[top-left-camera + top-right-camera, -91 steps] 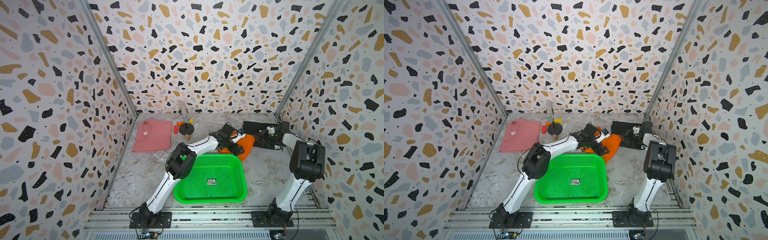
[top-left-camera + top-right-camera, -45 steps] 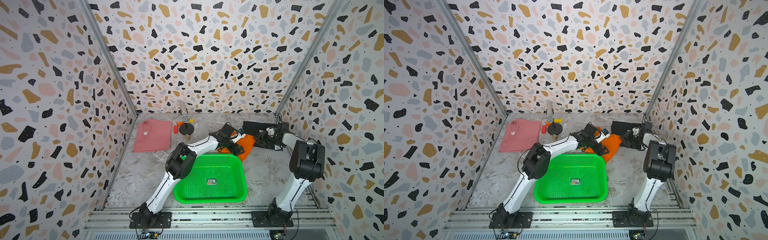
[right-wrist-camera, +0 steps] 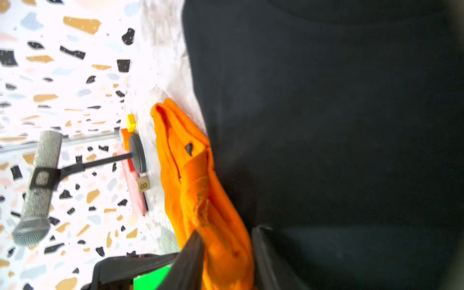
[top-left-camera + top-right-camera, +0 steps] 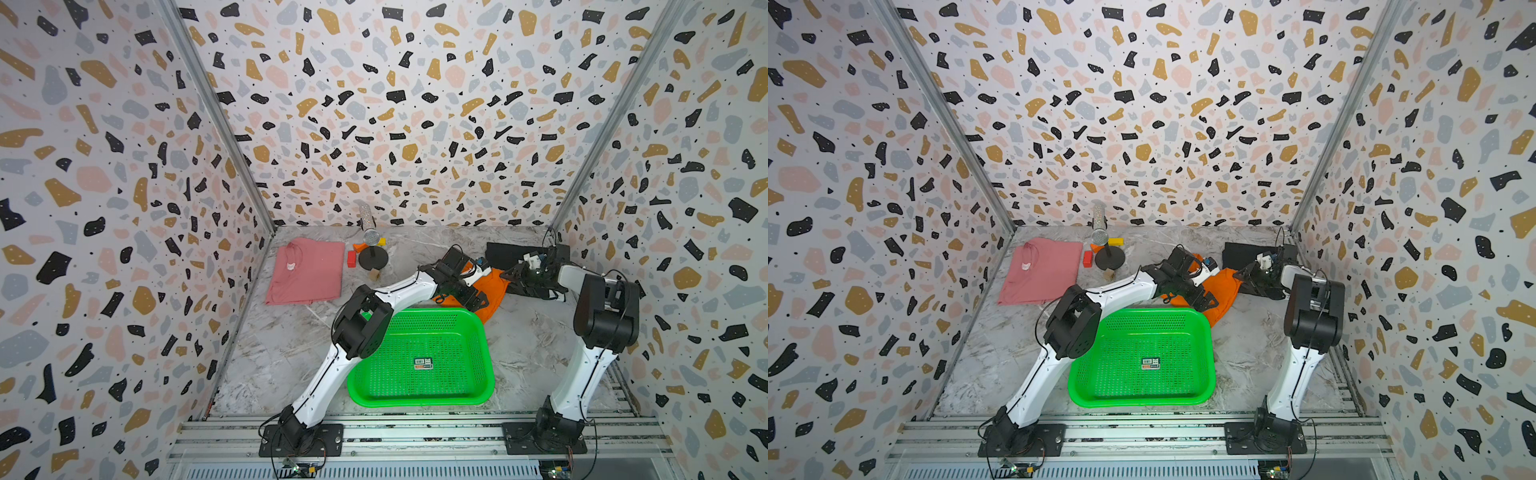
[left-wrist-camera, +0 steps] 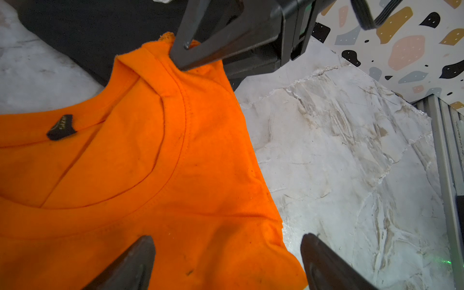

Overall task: Put the folded t-shirts into the basket
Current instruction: Move the T-shirt to the center of the board.

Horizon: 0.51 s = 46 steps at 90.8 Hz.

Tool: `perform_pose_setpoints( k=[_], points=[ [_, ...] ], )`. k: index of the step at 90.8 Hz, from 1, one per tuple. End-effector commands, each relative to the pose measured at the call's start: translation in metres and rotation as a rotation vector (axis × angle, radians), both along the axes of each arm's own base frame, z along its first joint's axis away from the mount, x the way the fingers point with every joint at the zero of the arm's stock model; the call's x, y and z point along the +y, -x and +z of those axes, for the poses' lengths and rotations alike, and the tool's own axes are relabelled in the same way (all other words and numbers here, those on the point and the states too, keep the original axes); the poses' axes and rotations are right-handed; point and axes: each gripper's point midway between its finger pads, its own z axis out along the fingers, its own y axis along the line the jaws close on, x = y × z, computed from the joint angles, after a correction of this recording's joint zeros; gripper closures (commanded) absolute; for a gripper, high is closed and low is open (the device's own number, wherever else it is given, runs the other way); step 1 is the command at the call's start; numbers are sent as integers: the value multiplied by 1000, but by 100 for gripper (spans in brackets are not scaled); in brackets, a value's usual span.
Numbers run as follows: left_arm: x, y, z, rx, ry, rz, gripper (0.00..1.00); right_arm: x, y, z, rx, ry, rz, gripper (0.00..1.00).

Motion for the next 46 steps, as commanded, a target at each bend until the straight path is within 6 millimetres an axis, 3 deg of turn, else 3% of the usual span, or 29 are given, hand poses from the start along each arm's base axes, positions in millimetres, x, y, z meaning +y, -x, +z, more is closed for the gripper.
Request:
perform_pose_setpoints(
  k=[1,20,35,46],
  points=[
    [1,-2,1,-1,-5,-10,7,6,-8,30,-101,-21,34,74],
    [7,-20,33,-24,29,9,5,8,-10,44,-152,-28,56,84],
    [27,-60,54,12,79,101,4,8,-6,56,-196,-2,71,100],
    [41,-86,54,61,89,164,5,11,1,66,-239,24,87,100]
  ],
)
